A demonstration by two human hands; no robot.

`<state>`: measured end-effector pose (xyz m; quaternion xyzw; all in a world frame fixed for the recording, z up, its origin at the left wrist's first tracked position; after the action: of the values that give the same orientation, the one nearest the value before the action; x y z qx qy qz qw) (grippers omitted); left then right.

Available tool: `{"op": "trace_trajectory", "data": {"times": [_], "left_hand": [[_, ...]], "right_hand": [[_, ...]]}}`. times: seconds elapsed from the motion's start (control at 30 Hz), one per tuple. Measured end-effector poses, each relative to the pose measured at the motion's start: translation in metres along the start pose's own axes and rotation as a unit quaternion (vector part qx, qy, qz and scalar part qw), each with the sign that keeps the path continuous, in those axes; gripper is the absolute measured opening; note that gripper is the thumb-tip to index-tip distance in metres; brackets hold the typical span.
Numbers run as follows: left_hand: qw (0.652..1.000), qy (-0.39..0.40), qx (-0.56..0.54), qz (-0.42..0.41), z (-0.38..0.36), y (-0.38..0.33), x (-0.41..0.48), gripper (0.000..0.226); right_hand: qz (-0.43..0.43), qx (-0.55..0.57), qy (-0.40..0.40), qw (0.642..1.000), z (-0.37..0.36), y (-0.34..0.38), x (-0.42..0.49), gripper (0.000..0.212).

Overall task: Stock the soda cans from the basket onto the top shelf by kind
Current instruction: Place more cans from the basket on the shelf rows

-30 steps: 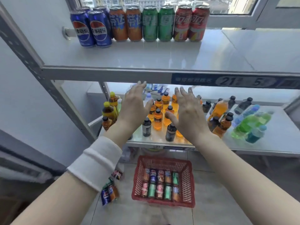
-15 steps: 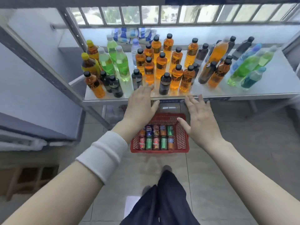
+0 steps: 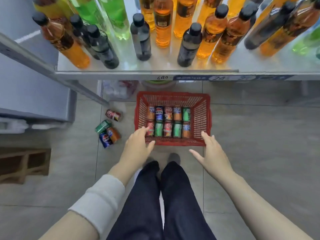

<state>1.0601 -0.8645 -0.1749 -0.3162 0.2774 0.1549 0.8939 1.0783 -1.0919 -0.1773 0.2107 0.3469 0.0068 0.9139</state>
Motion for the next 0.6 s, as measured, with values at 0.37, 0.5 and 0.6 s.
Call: {"op": "trace_trajectory", "data": {"times": [0.37, 0.5, 0.6], "left_hand": [[0.993, 0.1, -0.04, 0.041, -0.189, 0.136, 0.205, 0.044], [0.994, 0.101, -0.02, 0.034, -0.235, 0.163, 0.278, 0.044], [0.996, 0.082, 0.0, 0.019, -0.252, 0.177, 0.328, 0.043]], "right_hand": [[-0.109, 0.125, 0.066, 0.984, -0.187, -0.112, 0.234, 0.079], [-0.114, 0.121, 0.051, 0.985, -0.223, -0.14, 0.311, 0.073], [-0.111, 0.118, 0.033, 0.986, -0.235, -0.153, 0.365, 0.071]]}}
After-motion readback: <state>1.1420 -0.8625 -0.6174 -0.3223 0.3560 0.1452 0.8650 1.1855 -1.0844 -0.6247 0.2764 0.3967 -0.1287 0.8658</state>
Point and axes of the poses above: each hand's wrist, its own x-axis towards the middle knuckle, its own z-axis out of the back of the hand, y = z × x, the point moved 7 cm from there along x, towards the middle knuckle, and after that the axes turned 3 degrees about y, right-handed, at the moved point
